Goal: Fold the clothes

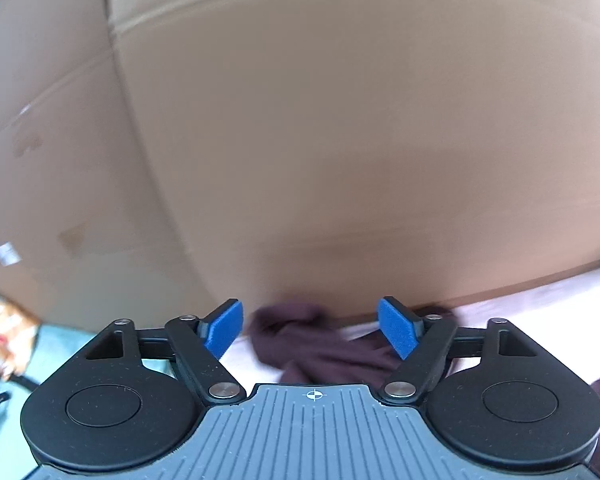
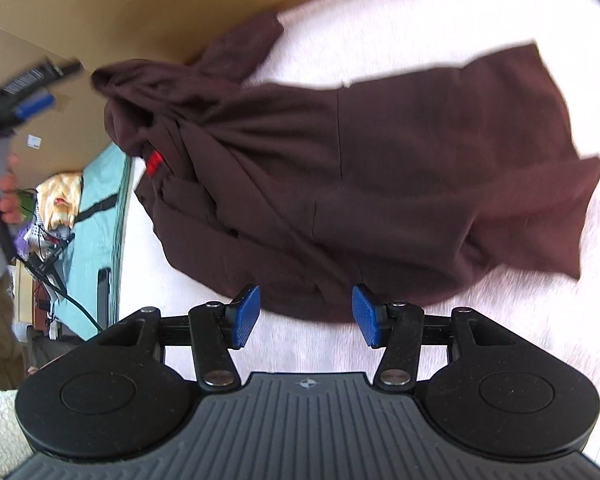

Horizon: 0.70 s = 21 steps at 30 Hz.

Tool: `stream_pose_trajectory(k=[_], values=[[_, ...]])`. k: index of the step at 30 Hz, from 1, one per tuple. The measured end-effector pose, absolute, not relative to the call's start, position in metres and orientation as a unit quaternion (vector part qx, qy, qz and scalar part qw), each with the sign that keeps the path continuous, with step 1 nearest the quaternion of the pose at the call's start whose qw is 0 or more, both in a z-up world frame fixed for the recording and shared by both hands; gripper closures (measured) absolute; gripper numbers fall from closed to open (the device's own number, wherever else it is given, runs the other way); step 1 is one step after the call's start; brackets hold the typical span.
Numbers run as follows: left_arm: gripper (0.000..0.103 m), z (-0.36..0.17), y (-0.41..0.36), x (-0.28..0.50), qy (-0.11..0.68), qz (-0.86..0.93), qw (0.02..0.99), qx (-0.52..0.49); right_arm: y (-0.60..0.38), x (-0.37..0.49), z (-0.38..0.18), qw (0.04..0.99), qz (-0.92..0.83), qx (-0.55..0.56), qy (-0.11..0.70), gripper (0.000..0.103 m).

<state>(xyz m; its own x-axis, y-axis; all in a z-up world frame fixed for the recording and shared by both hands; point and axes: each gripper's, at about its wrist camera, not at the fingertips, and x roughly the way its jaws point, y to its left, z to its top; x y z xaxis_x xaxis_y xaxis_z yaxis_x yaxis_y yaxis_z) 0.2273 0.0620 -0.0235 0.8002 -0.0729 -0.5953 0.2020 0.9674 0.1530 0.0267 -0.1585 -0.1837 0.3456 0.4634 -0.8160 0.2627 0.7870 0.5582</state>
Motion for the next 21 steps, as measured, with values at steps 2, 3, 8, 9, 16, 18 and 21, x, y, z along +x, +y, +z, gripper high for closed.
stream_pose_trajectory(k=[2, 3, 8, 9, 16, 18, 21], values=[[0.014, -0.022, 0.052, 0.225, 0.31, -0.11, 0.939, 0.097, -0.159, 0.022, -0.189, 0.75, 0.057, 0.322, 0.574, 0.047], [0.014, -0.023, 0.045, 0.225, 0.313, -0.129, 0.936, 0.096, -0.16, 0.02, -0.191, 0.747, 0.052, 0.326, 0.577, 0.047], [0.013, -0.054, -0.003, 0.237, 0.356, -0.249, 0.891, 0.13, -0.17, 0.011, -0.208, 0.728, 0.023, 0.358, 0.584, 0.047], [0.013, -0.063, -0.013, 0.239, 0.368, -0.276, 0.878, 0.134, -0.17, 0.011, -0.211, 0.728, 0.018, 0.362, 0.581, 0.047], [0.013, -0.108, -0.052, 0.253, 0.44, -0.35, 0.809, 0.173, -0.171, 0.012, -0.222, 0.735, -0.011, 0.39, 0.554, 0.044], [0.013, -0.115, -0.056, 0.268, 0.448, -0.351, 0.804, 0.174, -0.17, 0.012, -0.222, 0.741, -0.013, 0.394, 0.543, 0.044], [0.013, -0.128, -0.06, 0.283, 0.454, -0.356, 0.799, 0.167, -0.166, 0.013, -0.222, 0.754, -0.011, 0.391, 0.527, 0.062]])
